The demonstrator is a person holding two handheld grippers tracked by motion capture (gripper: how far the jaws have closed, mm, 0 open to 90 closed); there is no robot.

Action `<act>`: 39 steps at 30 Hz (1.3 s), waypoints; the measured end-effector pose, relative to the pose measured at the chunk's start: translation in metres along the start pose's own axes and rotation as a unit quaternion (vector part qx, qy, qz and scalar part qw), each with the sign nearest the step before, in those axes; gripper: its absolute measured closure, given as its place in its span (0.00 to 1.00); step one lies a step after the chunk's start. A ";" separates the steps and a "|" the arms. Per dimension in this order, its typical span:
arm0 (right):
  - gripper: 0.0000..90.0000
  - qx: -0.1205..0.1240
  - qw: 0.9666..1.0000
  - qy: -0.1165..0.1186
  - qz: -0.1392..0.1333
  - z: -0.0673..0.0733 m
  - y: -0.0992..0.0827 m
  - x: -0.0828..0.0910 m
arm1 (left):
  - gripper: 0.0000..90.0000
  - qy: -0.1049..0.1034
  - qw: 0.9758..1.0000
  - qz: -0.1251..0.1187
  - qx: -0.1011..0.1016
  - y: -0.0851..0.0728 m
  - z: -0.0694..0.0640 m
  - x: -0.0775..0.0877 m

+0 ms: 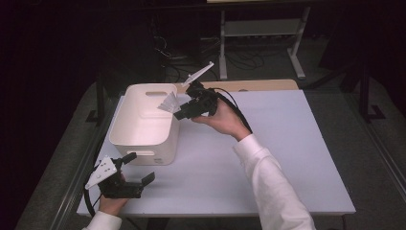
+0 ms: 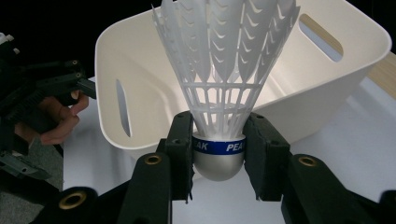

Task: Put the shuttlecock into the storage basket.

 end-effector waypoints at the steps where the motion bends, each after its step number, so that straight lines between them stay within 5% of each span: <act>1: 0.70 0.000 1.000 0.002 -0.003 0.002 0.001 -0.002 | 0.00 0.000 1.000 0.000 -0.001 0.000 0.000 0.000; 39: 0.70 0.038 0.998 0.038 0.035 0.033 0.028 -0.057 | 0.00 -0.003 1.000 0.001 0.004 0.000 -0.001 0.001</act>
Point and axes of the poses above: each handheld gripper's, and its own axes: x roughly backward along the jaws, y roughly out of its top, z roughly to its left, the point moved 9 cm from there along -x, roughly forward along the jaws, and after that the axes turned 12 degrees about y, right-handed, at the moved point
